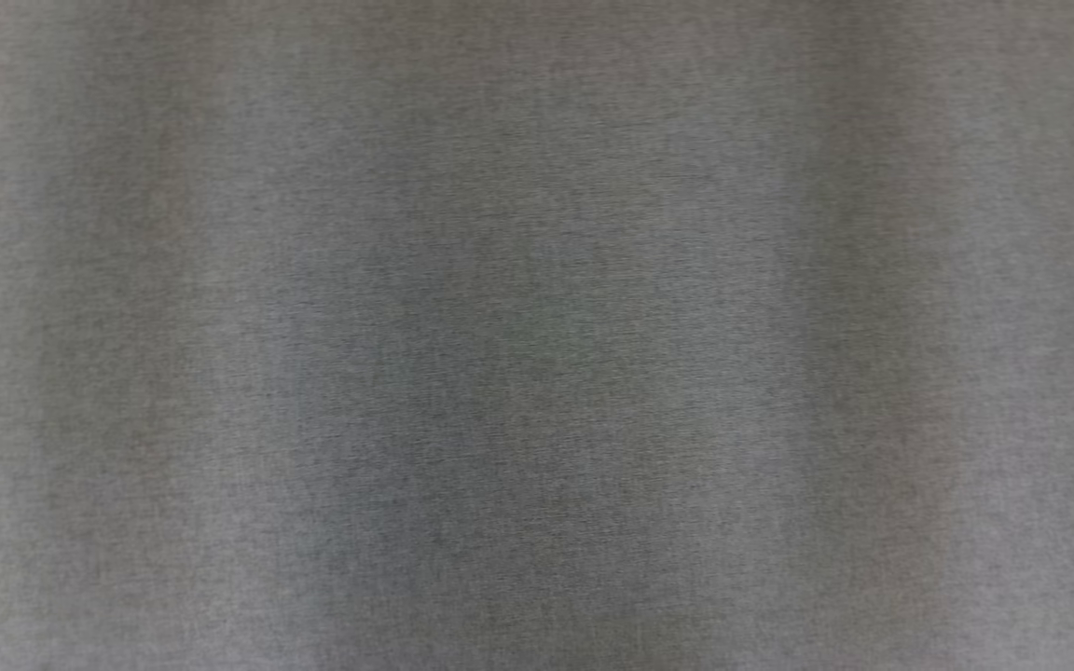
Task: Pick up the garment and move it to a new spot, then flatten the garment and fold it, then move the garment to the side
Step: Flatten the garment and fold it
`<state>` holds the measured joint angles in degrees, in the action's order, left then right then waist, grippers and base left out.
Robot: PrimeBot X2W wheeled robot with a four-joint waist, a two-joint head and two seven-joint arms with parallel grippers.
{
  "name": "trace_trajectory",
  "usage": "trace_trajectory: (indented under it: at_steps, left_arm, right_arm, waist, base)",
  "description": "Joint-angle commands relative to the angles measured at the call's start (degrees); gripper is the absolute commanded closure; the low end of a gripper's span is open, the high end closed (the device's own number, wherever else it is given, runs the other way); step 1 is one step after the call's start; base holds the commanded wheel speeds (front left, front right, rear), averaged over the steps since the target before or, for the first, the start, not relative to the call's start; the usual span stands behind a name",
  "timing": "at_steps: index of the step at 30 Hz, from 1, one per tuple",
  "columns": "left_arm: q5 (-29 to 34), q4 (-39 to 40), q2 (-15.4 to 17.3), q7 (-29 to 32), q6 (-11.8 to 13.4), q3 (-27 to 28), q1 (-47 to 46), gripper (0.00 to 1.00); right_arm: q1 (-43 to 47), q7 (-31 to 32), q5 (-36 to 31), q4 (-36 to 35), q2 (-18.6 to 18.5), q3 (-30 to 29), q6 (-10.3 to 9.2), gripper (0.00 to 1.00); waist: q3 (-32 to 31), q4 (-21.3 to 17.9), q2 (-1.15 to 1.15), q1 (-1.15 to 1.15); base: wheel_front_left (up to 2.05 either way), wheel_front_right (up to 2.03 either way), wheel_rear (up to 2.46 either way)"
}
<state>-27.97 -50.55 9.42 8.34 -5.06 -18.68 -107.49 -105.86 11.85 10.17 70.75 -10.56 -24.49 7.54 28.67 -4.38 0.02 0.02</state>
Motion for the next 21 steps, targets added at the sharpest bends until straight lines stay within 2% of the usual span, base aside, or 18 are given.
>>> trace_trajectory:
  at_steps: [1, 4, 10, 16, 21]
  left_arm:
    - [0.35, -1.83, -0.16, -1.28, -0.45, -0.57, -1.15, 1.0]
    - [-0.39, -6.43, 0.78, -3.46, -0.99, -0.4, -0.13, 1.0]
    - [-1.6, -10.48, 1.28, -6.02, -1.41, -0.22, 1.12, 1.0]
    - [-2.33, -13.48, 1.61, -9.01, -1.93, -0.67, 4.97, 1.0]
    - [-5.69, -13.0, 0.95, -13.76, -2.46, -0.37, 12.94, 1.0]
  right_arm:
    - [-1.05, -0.93, -1.1, 0.49, 0.07, -0.87, -0.12, 1.0]
    - [0.48, -1.61, -3.33, 1.74, 0.02, -2.7, -0.12, 1.0]
    - [1.12, -1.72, -6.09, 2.19, -0.27, -5.06, -0.12, 1.0]
    - [2.52, -2.01, -8.63, 2.72, 3.54, -4.0, -0.12, 1.0]
    - [8.41, -3.14, -5.06, 2.9, 6.01, -0.15, -0.12, 1.0]
  waist:
    - [0.06, -0.64, -0.02, -0.02]
    - [0.46, -0.75, -0.02, -0.02]
    - [0.87, -0.34, -0.02, -0.02]
    - [-0.16, -0.38, -0.02, -0.02]
    - [-4.31, -0.15, -0.02, -0.02]
  base:
    - [0.0, 0.0, 0.0]
    - [0.0, 0.0, 0.0]
    - [0.0, 0.0, 0.0]
    - [0.0, 0.0, 0.0]
    - [0.0, 0.0, 0.0]
